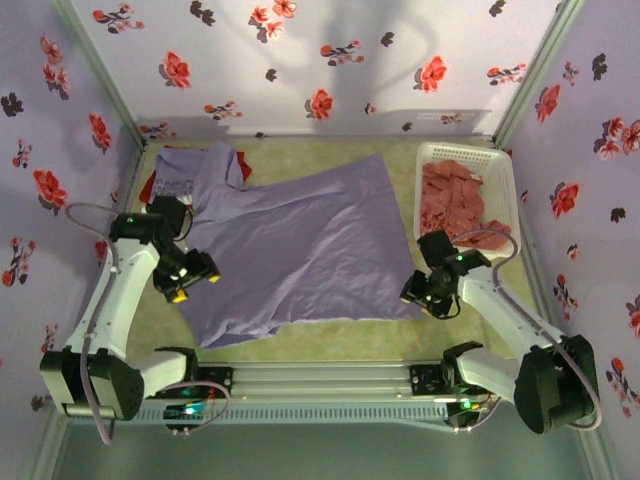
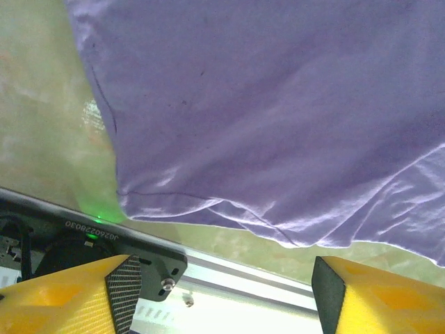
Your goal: Fold and stack the t-shirts
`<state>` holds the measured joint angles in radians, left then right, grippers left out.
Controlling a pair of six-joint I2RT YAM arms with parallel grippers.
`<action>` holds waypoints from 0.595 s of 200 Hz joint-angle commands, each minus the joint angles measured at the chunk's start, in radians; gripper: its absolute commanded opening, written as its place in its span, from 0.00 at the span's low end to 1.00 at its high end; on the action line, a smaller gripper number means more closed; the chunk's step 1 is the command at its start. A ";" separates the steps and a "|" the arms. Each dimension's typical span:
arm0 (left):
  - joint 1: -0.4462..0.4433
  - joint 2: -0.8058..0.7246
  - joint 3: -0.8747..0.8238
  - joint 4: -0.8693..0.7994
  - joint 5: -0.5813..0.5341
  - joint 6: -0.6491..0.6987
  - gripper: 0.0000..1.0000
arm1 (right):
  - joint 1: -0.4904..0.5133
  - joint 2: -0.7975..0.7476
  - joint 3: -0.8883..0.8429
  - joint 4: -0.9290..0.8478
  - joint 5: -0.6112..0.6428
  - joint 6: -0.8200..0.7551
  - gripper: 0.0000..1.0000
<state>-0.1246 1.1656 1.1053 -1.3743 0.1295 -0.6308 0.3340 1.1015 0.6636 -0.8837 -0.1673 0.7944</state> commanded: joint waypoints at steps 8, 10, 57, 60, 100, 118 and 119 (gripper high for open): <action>-0.007 -0.026 -0.056 -0.015 -0.020 -0.043 0.68 | 0.007 0.022 -0.055 0.079 0.002 0.059 0.46; -0.007 -0.026 -0.059 -0.015 -0.020 -0.044 0.68 | 0.007 0.024 -0.057 0.080 0.005 0.060 0.46; -0.013 -0.037 -0.088 -0.019 -0.017 -0.053 0.64 | 0.003 0.038 -0.051 0.033 0.140 0.081 0.44; -0.014 -0.038 -0.089 -0.017 -0.017 -0.054 0.64 | 0.003 0.042 -0.052 0.036 0.139 0.081 0.44; -0.014 -0.040 -0.123 -0.016 -0.021 -0.058 0.64 | 0.001 0.141 -0.068 0.079 0.126 0.074 0.44; -0.015 -0.049 -0.134 -0.017 -0.019 -0.068 0.64 | 0.001 0.165 -0.066 0.093 0.120 0.074 0.41; -0.016 -0.049 -0.134 -0.017 -0.019 -0.069 0.64 | 0.002 0.166 -0.066 0.093 0.120 0.074 0.41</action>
<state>-0.1310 1.1385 0.9897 -1.3724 0.1299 -0.6704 0.3340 1.2419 0.6056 -0.8097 -0.0738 0.8494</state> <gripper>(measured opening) 0.641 0.426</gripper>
